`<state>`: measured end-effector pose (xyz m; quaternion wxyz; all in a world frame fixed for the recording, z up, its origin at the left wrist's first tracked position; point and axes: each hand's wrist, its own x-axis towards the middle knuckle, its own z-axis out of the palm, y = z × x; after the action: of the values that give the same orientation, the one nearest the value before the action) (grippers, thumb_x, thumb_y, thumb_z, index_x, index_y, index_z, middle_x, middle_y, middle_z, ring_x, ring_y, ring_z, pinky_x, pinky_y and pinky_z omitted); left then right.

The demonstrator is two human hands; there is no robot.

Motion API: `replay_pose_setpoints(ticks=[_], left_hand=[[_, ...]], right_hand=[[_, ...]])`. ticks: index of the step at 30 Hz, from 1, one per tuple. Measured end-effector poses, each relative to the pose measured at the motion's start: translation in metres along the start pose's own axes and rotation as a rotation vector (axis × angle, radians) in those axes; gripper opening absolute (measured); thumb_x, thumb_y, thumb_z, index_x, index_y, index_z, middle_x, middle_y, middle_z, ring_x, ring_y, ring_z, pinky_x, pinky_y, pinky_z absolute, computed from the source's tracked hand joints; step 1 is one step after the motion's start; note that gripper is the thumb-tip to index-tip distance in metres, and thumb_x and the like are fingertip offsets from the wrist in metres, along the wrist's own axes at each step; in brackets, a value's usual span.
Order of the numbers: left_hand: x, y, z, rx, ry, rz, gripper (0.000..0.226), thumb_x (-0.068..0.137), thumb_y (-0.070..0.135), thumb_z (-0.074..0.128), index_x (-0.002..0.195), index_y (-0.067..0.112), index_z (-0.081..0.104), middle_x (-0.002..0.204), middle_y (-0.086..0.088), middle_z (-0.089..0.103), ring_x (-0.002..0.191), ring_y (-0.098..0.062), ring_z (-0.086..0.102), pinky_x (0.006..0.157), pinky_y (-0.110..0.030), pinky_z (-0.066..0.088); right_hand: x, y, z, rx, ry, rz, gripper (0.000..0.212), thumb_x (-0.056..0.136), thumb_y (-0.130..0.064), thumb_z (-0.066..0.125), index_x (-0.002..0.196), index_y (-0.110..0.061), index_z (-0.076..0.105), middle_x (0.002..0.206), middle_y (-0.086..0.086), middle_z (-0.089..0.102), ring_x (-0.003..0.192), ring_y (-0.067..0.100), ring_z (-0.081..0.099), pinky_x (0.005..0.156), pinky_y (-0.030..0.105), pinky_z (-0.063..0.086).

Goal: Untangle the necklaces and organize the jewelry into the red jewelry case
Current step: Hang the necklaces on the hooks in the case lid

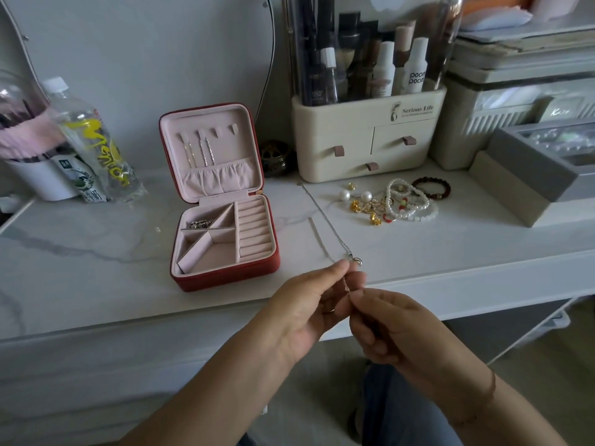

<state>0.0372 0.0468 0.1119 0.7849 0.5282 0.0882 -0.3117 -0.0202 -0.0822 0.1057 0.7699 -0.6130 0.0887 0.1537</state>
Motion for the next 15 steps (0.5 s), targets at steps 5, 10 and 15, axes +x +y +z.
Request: replay_pose_setpoints(ticks=[5, 10, 15], left_hand=[[0.01, 0.03, -0.001, -0.024, 0.0, 0.064, 0.017, 0.09, 0.024, 0.059, 0.093, 0.011, 0.07, 0.088, -0.005, 0.075, 0.078, -0.014, 0.072, 0.062, -0.023, 0.056], [0.016, 0.079, -0.007, -0.057, 0.072, 0.181, 0.019, 0.095, 0.019, 0.053, 0.088, 0.008, 0.067, 0.075, -0.005, 0.073, 0.064, -0.012, 0.07, 0.058, -0.02, 0.056], [0.026, 0.141, -0.021, 0.004, 0.178, 0.32, 0.021, 0.097, 0.02, 0.051, 0.09, 0.011, 0.068, 0.075, -0.001, 0.072, 0.073, -0.012, 0.065, 0.064, -0.023, 0.053]], right_hand=[[0.004, -0.001, -0.003, -0.043, 0.001, 0.006, 0.035, 0.099, -0.019, 0.042, 0.078, -0.007, 0.068, 0.054, 0.007, 0.044, 0.043, 0.012, 0.03, 0.04, 0.02, 0.024], [0.019, -0.018, 0.005, -0.07, -0.044, -0.025, 0.033, 0.098, -0.014, 0.042, 0.079, -0.005, 0.067, 0.054, 0.009, 0.043, 0.042, 0.012, 0.029, 0.039, 0.019, 0.022], [0.054, -0.056, 0.029, -0.187, -0.079, -0.161, 0.03, 0.099, -0.014, 0.041, 0.086, -0.003, 0.065, 0.056, 0.006, 0.046, 0.047, 0.013, 0.032, 0.044, 0.02, 0.026]])
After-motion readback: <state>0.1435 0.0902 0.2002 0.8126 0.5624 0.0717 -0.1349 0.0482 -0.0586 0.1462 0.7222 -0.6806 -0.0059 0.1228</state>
